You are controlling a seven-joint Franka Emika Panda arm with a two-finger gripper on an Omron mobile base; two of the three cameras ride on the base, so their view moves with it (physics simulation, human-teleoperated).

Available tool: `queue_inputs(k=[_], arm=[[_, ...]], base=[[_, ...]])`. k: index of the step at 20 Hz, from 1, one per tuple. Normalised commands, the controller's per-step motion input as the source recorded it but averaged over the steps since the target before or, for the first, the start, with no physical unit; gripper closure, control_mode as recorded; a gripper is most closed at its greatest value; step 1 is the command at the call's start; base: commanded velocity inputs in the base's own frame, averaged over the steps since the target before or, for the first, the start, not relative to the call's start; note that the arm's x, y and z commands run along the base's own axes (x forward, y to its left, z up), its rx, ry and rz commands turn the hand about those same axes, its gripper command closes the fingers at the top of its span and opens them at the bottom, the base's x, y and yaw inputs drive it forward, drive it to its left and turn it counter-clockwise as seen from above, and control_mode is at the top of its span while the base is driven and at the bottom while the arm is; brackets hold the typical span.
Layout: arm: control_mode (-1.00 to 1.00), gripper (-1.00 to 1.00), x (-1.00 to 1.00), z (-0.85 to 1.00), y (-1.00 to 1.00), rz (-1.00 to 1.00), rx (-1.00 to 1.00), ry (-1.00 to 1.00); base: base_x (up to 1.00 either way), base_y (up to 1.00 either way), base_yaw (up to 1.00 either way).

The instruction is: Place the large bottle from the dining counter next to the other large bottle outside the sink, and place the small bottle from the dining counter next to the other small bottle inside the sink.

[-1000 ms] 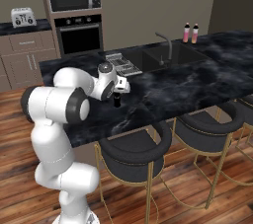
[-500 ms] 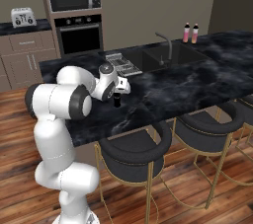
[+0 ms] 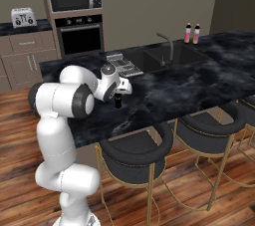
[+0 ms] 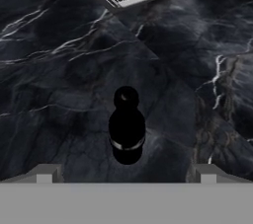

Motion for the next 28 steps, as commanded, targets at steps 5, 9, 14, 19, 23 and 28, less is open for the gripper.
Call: queue_inputs(k=[5,9,14,19,23,28], arm=[[-1.00,-1.00,0.11,0.00,0.00,0.00,0.00,0.00],[-1.00,-1.00,0.05,-0.02,0.00,0.00,0.00,0.00],[-1.00,-1.00,0.06,-0.07,0.00,0.00,0.00,0.00],[-1.00,-1.00,0.09,-0.11,0.00,0.00,0.00,0.00],[-1.00,-1.00,0.08,-0.10,0.00,0.00,0.00,0.00],[-1.00,-1.00,0.08,-0.04,0.00,0.00,0.00,0.00]], base=[[0.00,0.00,0.00],[0.00,0.00,0.00],[0.00,0.00,0.00],[0.00,0.00,0.00],[0.00,0.00,0.00],[0.00,0.00,0.00]])
